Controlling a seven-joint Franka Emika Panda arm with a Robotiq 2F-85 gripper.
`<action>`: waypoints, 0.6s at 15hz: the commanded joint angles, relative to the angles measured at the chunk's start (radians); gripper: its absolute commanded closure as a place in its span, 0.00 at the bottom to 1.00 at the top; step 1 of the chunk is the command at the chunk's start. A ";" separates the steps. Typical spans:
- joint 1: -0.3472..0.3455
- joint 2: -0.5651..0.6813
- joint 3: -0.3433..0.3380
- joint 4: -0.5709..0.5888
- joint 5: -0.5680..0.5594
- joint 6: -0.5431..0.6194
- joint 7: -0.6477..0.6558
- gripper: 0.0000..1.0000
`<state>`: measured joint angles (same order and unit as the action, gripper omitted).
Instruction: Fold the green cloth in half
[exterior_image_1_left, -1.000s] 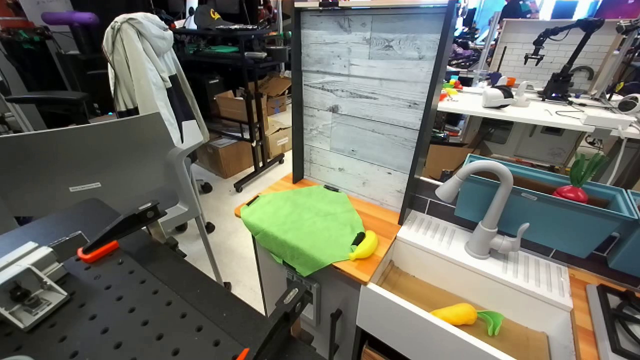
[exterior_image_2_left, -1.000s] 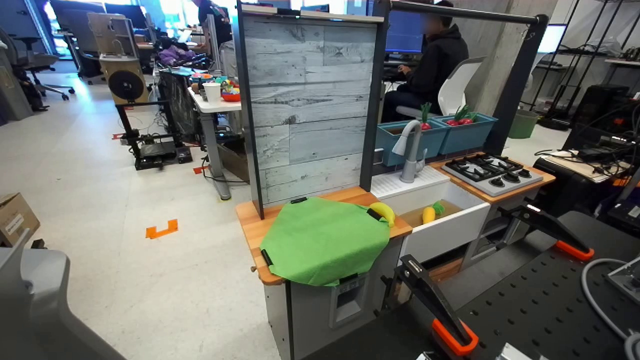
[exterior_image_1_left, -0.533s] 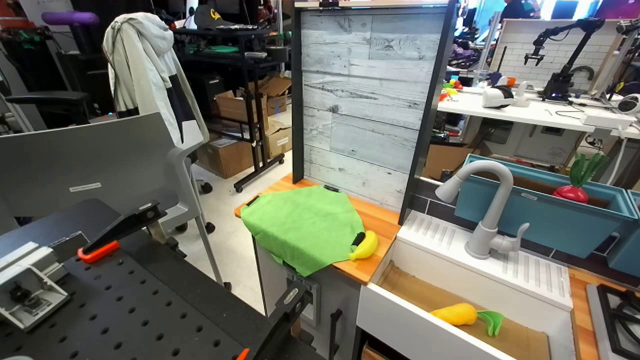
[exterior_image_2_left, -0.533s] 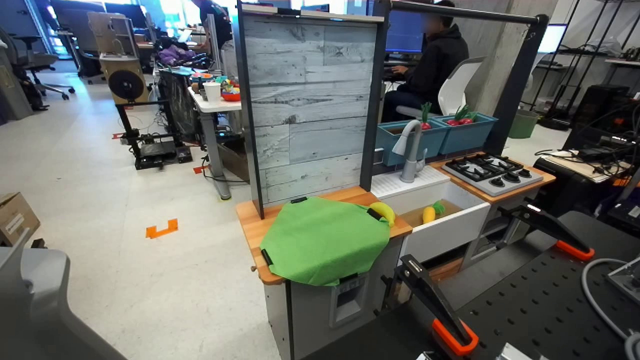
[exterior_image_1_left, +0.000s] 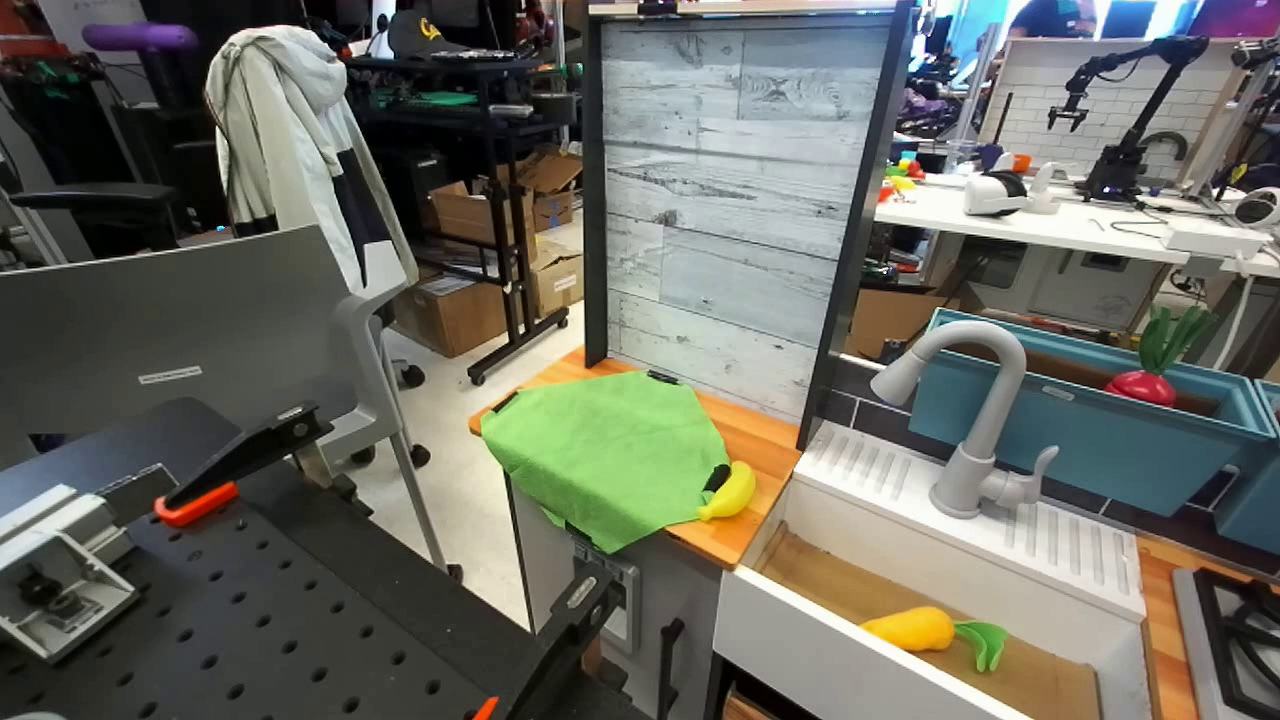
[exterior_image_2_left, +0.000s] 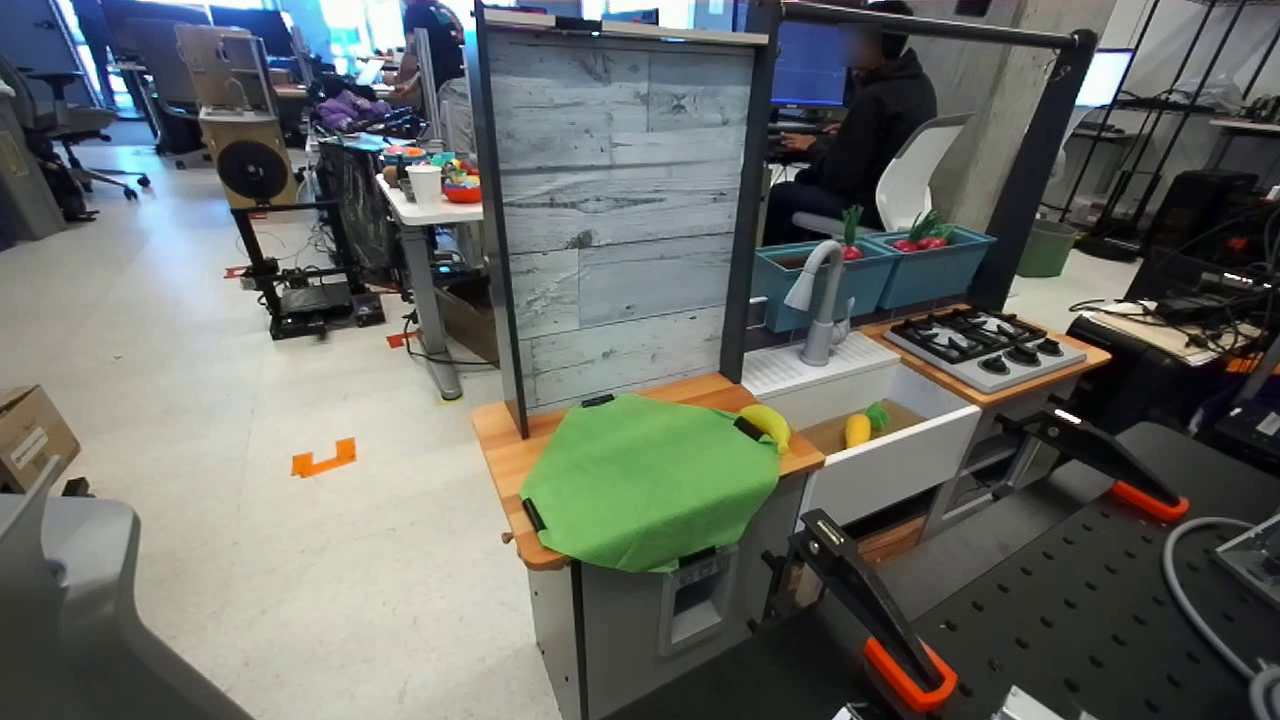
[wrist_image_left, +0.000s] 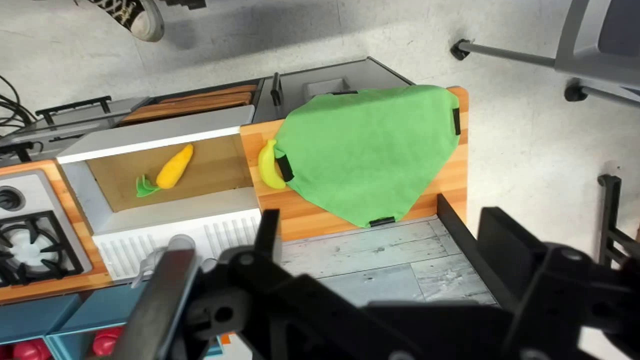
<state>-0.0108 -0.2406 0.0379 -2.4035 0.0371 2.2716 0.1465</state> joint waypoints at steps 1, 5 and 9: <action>0.027 0.178 0.059 0.099 -0.055 0.082 0.110 0.00; 0.082 0.340 0.093 0.189 -0.173 0.121 0.223 0.00; 0.129 0.373 0.073 0.195 -0.185 0.111 0.230 0.00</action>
<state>0.1013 0.1345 0.1296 -2.2083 -0.1537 2.3839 0.3816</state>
